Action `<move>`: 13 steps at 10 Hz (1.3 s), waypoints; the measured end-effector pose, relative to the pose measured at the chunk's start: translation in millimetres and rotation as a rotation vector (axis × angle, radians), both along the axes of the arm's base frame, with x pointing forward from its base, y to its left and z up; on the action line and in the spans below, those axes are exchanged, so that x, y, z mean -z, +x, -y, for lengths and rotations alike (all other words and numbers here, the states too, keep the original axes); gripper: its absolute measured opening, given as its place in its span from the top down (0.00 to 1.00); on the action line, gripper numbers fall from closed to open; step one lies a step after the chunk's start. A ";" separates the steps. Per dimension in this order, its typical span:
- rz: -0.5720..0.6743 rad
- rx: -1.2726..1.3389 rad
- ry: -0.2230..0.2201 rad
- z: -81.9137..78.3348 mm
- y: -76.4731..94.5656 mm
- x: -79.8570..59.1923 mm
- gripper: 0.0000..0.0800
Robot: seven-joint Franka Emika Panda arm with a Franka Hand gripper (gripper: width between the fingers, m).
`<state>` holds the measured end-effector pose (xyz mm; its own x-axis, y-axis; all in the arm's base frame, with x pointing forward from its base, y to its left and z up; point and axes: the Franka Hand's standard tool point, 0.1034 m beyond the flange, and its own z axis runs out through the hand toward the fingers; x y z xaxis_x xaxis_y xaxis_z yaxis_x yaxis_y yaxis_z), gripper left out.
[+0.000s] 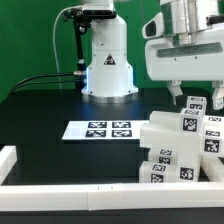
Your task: Assemble chair
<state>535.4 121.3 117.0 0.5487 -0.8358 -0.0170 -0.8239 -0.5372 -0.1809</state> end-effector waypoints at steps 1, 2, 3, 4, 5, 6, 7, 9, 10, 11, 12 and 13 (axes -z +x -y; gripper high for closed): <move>0.008 -0.072 -0.012 0.5 0.0 0.1 0.19; 0.021 -0.224 -0.042 2.2 -0.1 0.9 0.19; 0.026 -0.367 -0.078 4.5 -0.8 3.3 0.19; 0.029 -0.573 -0.133 4.4 -2.2 5.2 0.19; 0.029 -0.637 -0.151 4.3 -2.7 6.1 0.19; 0.029 -0.620 -0.149 5.1 -2.2 5.8 0.19; 0.028 -0.604 -0.147 4.9 -2.2 5.9 0.30; 0.022 -0.529 -0.137 4.5 -2.3 6.0 0.66; 0.017 -0.472 -0.129 4.4 -2.4 6.0 0.66; 0.010 -0.373 -0.112 3.8 -2.6 6.2 0.66; 0.001 -0.274 -0.097 3.5 -2.9 6.5 0.66; 0.000 -0.124 -0.075 4.3 -3.3 7.0 0.66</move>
Offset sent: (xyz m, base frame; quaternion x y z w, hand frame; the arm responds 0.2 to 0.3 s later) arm 0.0000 -0.0001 -0.0061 -0.0553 -0.0060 -0.4019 0.9140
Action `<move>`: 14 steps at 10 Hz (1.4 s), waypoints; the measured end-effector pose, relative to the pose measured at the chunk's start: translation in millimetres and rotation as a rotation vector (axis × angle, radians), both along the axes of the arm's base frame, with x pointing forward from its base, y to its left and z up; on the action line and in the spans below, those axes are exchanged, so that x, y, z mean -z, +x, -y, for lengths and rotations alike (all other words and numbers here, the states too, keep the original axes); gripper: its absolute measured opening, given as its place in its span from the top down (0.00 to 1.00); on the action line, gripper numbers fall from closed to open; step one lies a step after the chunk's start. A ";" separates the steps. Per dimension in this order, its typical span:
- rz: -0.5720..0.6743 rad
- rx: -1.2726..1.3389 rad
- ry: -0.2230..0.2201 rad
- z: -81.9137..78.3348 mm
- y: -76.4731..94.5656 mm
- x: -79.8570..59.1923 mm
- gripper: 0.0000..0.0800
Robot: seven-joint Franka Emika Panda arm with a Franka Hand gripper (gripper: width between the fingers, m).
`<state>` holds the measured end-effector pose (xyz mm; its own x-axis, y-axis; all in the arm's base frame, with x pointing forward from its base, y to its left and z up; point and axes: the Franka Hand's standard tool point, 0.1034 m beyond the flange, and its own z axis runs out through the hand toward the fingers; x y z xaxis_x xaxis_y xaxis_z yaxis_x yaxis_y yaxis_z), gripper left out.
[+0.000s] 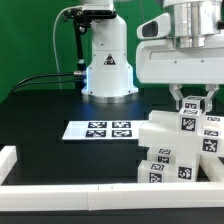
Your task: Assemble chair
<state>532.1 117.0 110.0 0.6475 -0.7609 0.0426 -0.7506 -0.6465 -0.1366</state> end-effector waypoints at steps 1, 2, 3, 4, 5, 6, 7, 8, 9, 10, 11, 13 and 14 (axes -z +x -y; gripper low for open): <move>0.000 0.136 0.018 -0.1 -0.6 0.1 0.66; -0.010 0.287 0.047 0.2 -0.7 0.1 0.66; -0.016 0.404 0.077 0.5 -0.4 0.1 0.66; -0.010 0.474 0.095 0.0 1.0 0.0 0.66; -0.001 0.537 0.112 -0.3 2.2 0.0 0.66; 0.001 0.512 0.108 -0.3 2.1 0.2 0.56; 0.002 0.493 0.105 -0.2 2.1 0.3 0.56; 0.003 0.479 0.102 0.0 2.2 0.3 0.34; 0.015 0.303 0.077 0.7 4.9 -1.3 0.34; 0.009 0.146 0.058 -2.2 5.7 -1.5 0.22; -0.002 0.037 0.047 -6.0 4.7 -0.6 0.20; 0.010 -0.078 0.028 -4.2 5.3 -0.5 0.19; 0.016 -0.162 0.015 -3.7 5.4 -0.4 0.19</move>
Offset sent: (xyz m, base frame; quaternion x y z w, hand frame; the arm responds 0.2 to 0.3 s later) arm -0.0037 -0.0036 -0.0058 0.0123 -0.0004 0.2576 0.9662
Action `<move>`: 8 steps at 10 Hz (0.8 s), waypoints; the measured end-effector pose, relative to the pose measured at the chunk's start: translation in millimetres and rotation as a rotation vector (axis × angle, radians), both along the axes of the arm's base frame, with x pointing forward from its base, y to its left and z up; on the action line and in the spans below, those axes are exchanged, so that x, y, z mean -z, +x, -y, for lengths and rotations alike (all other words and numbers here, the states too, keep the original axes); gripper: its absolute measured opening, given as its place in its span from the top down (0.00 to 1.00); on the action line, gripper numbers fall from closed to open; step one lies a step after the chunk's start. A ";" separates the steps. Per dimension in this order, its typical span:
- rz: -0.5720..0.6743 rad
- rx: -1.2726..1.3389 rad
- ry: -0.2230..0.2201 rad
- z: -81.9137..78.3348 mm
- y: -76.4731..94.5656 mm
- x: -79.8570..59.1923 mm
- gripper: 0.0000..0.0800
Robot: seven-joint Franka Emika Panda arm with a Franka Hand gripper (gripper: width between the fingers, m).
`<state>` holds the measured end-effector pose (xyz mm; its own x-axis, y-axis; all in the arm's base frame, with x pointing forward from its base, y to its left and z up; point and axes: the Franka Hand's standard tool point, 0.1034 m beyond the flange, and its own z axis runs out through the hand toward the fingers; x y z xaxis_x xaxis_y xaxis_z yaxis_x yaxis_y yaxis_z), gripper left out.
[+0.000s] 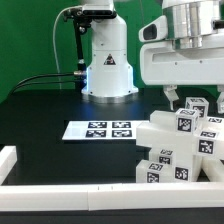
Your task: Assemble chair
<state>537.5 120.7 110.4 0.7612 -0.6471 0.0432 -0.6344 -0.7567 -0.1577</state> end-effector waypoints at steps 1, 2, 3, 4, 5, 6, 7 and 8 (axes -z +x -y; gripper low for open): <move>-0.008 -0.141 -0.026 0.4 -1.3 0.2 0.19; -0.029 -0.307 -0.057 0.8 -0.2 -1.9 0.19; -0.019 -0.288 -0.058 1.6 1.7 -2.5 0.19; -0.021 -0.269 -0.057 1.7 1.3 -2.1 0.19; -0.021 -0.269 -0.057 1.7 1.3 -2.1 0.34; -0.023 -0.247 -0.053 1.5 1.2 -2.0 0.51; -0.030 -0.164 -0.042 1.2 1.1 -1.9 0.51; -0.037 -0.063 -0.028 1.1 1.5 -2.2 0.65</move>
Offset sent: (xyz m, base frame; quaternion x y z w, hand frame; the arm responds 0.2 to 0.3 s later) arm 0.0000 0.0000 0.0000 0.0000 0.0000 0.0650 0.9979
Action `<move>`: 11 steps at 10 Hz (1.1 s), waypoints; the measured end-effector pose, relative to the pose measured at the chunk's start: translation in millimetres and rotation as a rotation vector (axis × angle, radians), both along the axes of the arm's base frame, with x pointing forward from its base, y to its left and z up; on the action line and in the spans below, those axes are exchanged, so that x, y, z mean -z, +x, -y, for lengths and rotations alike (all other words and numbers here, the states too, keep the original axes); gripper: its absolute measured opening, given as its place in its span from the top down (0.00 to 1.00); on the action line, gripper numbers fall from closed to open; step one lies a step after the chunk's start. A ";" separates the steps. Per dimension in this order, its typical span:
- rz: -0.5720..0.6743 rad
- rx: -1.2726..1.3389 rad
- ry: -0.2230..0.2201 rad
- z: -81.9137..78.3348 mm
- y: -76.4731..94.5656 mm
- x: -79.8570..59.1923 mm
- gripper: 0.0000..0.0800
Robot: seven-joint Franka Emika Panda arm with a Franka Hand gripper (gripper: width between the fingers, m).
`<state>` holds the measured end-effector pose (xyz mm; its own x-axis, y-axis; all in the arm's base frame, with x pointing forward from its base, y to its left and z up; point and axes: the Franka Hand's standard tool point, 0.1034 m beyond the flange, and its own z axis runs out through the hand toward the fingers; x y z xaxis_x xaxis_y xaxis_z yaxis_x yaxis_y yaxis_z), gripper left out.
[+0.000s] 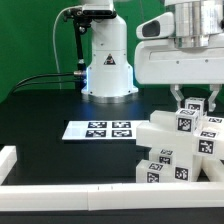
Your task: Assemble chair
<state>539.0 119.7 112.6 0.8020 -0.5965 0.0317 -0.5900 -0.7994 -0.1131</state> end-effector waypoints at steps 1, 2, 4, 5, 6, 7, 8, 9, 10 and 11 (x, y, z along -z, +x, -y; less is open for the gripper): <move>-0.005 0.118 0.011 0.1 0.5 -0.4 0.65; -0.013 0.283 0.026 -1.1 -0.5 0.1 0.65; -0.033 0.579 0.068 -3.5 -0.8 0.2 0.65; -0.041 0.705 0.092 -2.8 -0.3 0.4 0.65; -0.044 0.798 0.112 -0.3 0.1 0.7 0.65; -0.045 0.843 0.121 3.1 -0.4 1.8 0.65; -0.048 0.889 0.128 8.2 0.3 2.0 0.65; -0.045 0.891 0.124 12.6 1.4 2.2 0.65; -0.040 0.862 0.121 13.7 2.4 1.9 0.63; -0.040 0.850 0.120 12.7 2.1 2.1 0.63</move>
Offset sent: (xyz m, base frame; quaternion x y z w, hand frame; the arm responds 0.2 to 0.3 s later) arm -0.0045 -0.0067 0.0010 0.0148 0.0099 0.3976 0.9174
